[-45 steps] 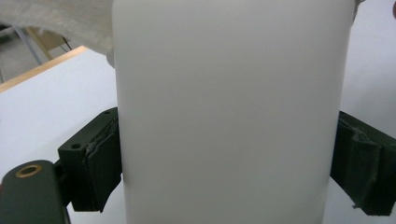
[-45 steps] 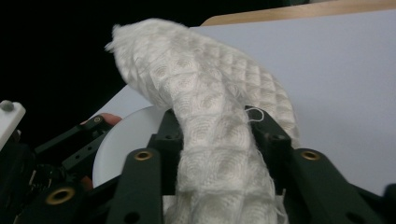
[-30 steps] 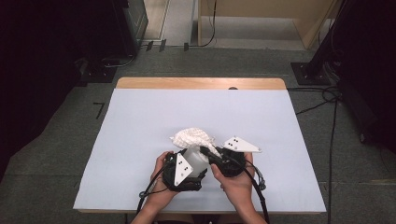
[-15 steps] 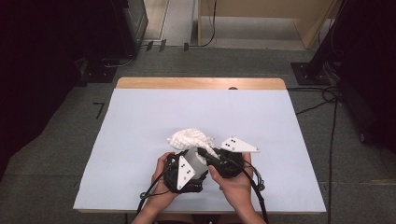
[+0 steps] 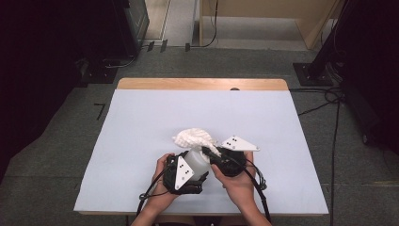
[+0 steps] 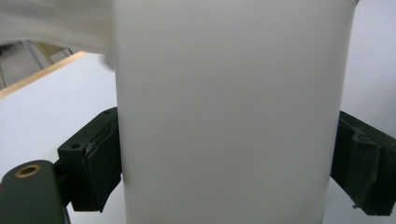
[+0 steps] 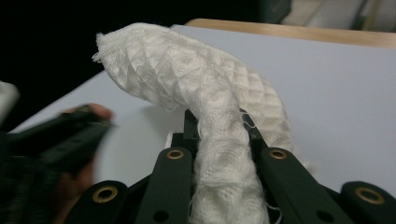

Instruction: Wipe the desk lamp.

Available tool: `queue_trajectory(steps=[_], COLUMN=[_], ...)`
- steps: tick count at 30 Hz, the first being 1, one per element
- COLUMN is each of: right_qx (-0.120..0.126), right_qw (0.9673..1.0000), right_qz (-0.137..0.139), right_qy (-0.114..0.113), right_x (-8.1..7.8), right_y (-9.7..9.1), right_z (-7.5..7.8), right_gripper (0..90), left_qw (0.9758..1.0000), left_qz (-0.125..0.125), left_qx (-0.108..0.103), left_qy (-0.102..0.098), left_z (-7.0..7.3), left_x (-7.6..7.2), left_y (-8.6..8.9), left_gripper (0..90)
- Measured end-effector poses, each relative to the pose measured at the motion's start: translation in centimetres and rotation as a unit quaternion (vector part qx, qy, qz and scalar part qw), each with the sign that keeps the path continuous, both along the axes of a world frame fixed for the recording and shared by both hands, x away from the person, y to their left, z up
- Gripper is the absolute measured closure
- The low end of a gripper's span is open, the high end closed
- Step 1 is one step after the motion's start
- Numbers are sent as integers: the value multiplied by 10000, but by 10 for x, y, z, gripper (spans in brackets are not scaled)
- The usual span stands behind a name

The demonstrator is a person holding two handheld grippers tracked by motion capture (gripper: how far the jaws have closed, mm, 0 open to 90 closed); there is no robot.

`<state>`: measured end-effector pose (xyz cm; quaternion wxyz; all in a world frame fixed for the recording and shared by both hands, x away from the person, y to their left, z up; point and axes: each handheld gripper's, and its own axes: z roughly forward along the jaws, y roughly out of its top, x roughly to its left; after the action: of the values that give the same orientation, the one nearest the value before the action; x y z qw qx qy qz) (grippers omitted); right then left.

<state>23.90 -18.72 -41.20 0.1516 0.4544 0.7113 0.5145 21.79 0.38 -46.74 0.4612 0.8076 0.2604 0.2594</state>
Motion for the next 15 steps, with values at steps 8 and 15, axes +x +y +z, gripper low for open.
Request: queue_trajectory(steps=[8,15], right_qx=[220,143], right_qw=[9991,9996], right_qz=[374,-39], right_qy=[-24,220], right_x=[-9,7], right_y=[2,-16], right_z=[7,-4], right_gripper=[797,797], left_qw=[10000,9999], left_qz=[31,28], left_qx=[-52,-136], left_qy=[1,82], left_z=[-1,0], left_x=[0,2], left_y=[0,2], left_gripper=[86,86])
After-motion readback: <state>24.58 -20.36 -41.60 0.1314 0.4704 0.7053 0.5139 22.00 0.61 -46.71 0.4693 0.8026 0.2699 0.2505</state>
